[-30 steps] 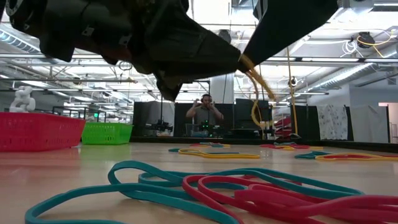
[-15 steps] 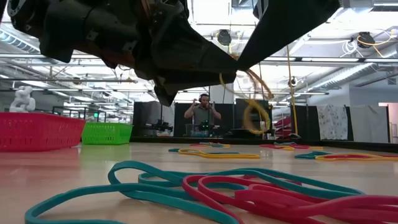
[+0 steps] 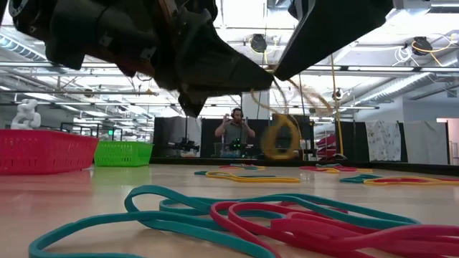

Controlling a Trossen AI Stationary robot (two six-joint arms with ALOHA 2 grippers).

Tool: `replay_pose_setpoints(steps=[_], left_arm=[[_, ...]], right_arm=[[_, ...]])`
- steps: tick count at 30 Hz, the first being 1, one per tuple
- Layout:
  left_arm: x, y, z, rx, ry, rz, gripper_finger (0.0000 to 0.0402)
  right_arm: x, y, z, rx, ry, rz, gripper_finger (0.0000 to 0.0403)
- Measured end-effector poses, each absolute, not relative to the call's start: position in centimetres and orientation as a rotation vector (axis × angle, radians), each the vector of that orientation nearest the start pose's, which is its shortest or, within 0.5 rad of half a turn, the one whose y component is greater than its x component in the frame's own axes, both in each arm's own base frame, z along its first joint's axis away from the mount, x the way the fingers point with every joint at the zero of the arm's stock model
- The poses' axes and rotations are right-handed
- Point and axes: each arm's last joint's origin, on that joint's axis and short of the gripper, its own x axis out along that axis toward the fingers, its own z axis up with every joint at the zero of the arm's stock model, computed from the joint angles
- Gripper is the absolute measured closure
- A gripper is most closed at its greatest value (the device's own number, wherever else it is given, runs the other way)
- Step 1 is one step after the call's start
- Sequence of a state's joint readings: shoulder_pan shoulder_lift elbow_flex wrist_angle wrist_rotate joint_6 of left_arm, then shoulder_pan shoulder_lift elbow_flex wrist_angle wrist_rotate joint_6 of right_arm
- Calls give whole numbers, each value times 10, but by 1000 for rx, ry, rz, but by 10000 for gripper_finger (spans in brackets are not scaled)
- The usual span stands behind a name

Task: Sort rubber bands into baskets
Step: Put the yellow rubber band into the green bin

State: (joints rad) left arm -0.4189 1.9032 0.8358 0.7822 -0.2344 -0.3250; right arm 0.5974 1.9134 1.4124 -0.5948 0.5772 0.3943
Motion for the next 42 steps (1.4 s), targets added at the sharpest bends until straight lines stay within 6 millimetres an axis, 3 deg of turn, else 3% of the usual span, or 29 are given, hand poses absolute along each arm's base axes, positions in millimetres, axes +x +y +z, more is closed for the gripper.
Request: replay_pose_setpoints(steps=[6, 10, 17, 22, 31, 42], left_arm=[[332, -137, 177, -139, 245, -89, 399], [319, -121, 210, -70, 262, -8, 400], [285, -71, 260, -7, 312, 204, 401], [260, -26, 281, 13, 369, 364, 401], [215, 50, 286, -12, 557, 686, 401], [178, 106, 270, -90, 791, 967, 401]], right_arm=[[330, 206, 210, -362, 918, -112, 307], [323, 200, 216, -415, 944, -146, 289], [316, 191, 217, -522, 976, -235, 290], [316, 183, 210, -563, 1010, -237, 296], [323, 162, 208, -607, 1067, -259, 298], [320, 138, 196, -622, 1155, -349, 298]])
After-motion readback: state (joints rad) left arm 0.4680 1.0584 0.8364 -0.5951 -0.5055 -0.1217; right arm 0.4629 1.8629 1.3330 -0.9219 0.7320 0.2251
